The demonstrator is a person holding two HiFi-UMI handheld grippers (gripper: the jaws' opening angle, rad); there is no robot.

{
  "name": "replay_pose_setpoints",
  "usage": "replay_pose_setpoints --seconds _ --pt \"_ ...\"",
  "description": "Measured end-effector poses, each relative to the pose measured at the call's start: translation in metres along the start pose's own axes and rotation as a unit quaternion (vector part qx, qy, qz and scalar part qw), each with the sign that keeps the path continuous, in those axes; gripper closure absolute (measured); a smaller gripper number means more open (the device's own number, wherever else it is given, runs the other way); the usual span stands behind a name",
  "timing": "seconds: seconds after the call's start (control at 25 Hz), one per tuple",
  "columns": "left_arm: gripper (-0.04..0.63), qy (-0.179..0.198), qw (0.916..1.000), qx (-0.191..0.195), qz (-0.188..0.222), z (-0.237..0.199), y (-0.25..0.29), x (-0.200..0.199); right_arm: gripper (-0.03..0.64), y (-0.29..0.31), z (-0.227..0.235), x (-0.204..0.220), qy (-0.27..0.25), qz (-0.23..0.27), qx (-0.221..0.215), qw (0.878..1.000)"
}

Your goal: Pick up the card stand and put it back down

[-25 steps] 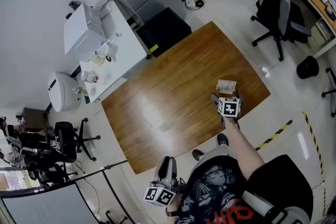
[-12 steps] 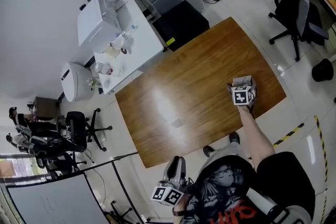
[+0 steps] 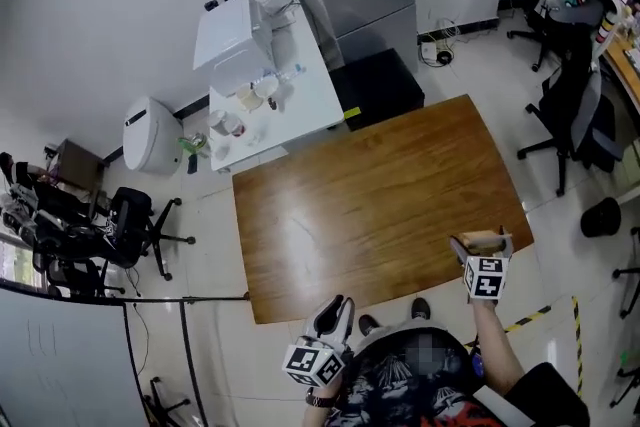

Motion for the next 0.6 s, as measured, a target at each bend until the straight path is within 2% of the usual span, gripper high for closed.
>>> replay_pose_setpoints --seconds 0.12,0.2,0.28,0.44,0.6 --pt "0.551 0.013 0.9998 -0.002 0.016 -0.008 0.004 -0.002 0.038 -0.045 0.001 -0.012 -0.005 0.042 0.008 0.999" --pt "0.557 0.026 0.9996 -0.004 0.013 -0.014 0.001 -0.002 0.038 -0.067 -0.003 -0.019 -0.004 0.068 0.008 0.998" --pt "0.594 0.041 0.9991 -0.003 0.013 -0.017 -0.007 -0.004 0.038 -0.085 -0.011 -0.024 0.005 0.088 0.002 0.996" --pt "0.594 0.073 0.9968 -0.008 0.032 -0.016 -0.017 -0.009 0.039 -0.111 -0.013 -0.031 0.015 0.104 -0.003 0.994" --pt "0.595 0.071 0.997 -0.005 0.029 -0.017 -0.027 -0.007 0.04 -0.118 -0.018 -0.038 0.026 0.117 -0.016 0.993"
Point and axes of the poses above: the fingertips, and each gripper's own axes: y forward along the fingers, z to its right, x out of its underside, the point moved 4 cm from there along -y, backward along the fingers, and after that the axes turned 15 degrees about -z, right-handed, at the moved point
